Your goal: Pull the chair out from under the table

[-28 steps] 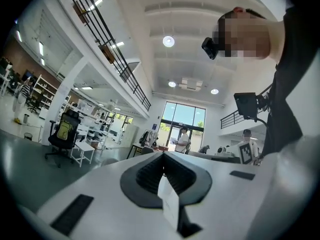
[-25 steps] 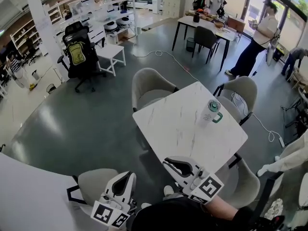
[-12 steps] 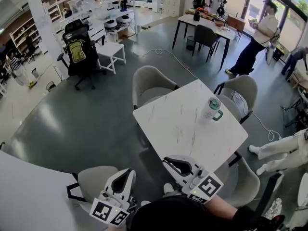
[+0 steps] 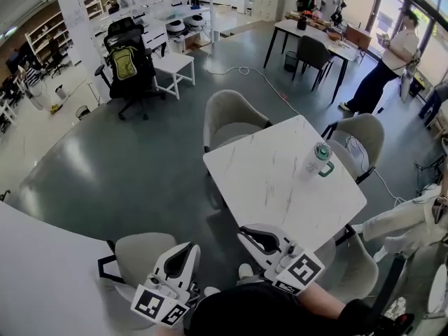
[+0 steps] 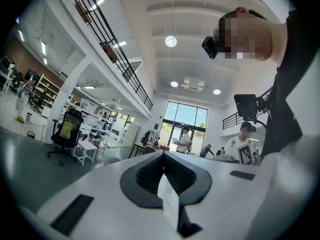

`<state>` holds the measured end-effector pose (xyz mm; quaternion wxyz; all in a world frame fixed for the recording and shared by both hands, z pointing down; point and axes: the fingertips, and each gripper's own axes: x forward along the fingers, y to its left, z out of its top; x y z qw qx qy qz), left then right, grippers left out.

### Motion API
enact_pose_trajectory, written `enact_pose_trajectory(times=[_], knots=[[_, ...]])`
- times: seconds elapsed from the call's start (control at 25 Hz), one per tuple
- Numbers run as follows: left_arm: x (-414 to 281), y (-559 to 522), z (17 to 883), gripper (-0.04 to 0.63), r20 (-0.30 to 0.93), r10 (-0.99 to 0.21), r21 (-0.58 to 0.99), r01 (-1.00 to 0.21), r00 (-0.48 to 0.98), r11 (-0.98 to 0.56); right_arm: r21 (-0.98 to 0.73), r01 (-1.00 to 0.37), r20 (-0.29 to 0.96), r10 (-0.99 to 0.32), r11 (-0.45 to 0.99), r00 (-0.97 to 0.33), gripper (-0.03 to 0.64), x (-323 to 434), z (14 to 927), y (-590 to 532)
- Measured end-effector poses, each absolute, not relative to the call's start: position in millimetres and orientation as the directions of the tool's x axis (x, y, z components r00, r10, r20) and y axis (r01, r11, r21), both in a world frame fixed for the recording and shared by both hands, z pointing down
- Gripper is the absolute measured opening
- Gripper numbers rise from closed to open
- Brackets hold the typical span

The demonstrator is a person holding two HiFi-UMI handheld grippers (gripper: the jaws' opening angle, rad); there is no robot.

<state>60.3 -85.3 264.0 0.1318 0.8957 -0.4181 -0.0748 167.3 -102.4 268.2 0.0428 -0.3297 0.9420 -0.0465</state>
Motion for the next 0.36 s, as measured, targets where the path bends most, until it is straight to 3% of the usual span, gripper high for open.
enact_pose_trajectory(times=[0.36], knots=[[70.6, -78.8, 272.8, 0.005, 0.032, -0.750, 0.222, -0.736, 0.660, -0.639, -0.114, -0.602, -0.037, -0.609, 0.790, -0.793, 0.035, 162.7, 274.7, -102.8]])
